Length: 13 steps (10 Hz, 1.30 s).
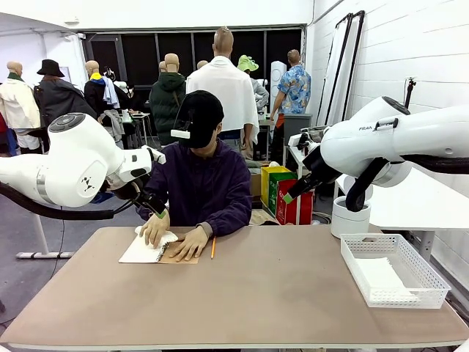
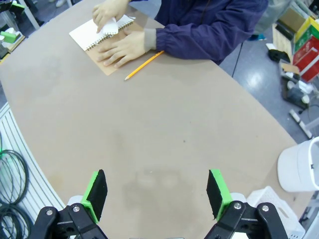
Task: Sort the paper based on its condition.
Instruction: If a person hands you a paper, place it in the Organizing basket , and if it's crumpled, put it in the Trash can.
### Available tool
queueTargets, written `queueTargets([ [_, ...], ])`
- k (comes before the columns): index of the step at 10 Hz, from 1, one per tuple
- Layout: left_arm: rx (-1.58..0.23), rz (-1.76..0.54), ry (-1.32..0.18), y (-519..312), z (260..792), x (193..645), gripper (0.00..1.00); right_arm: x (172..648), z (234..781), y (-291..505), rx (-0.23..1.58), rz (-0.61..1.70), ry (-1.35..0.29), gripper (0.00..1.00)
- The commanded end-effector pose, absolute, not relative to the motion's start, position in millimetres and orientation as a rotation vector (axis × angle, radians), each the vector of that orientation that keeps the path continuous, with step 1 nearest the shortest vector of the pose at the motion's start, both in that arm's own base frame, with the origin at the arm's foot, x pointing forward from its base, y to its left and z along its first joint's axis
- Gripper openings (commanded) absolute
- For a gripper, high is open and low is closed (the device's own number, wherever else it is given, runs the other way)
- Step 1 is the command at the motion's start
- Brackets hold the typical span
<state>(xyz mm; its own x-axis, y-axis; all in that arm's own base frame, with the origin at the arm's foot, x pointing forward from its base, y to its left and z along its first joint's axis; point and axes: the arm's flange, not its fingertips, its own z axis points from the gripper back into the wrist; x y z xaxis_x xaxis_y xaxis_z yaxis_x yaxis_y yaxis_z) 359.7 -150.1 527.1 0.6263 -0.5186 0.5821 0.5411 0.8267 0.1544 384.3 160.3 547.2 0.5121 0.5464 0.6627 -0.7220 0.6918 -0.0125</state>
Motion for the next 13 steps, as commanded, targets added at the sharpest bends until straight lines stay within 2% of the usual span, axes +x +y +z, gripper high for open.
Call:
queueTargets([
  [1, -0.042, -0.605, -0.650, -149.2, 526.7, 360.3, 1.00, 384.1, 546.7, 160.4, 0.282, 0.765, -0.687, 1.00],
  [13, -0.042, -0.605, -0.650, -149.2, 526.7, 360.3, 1.00, 384.1, 546.7, 160.4, 0.282, 0.765, -0.687, 1.00],
])
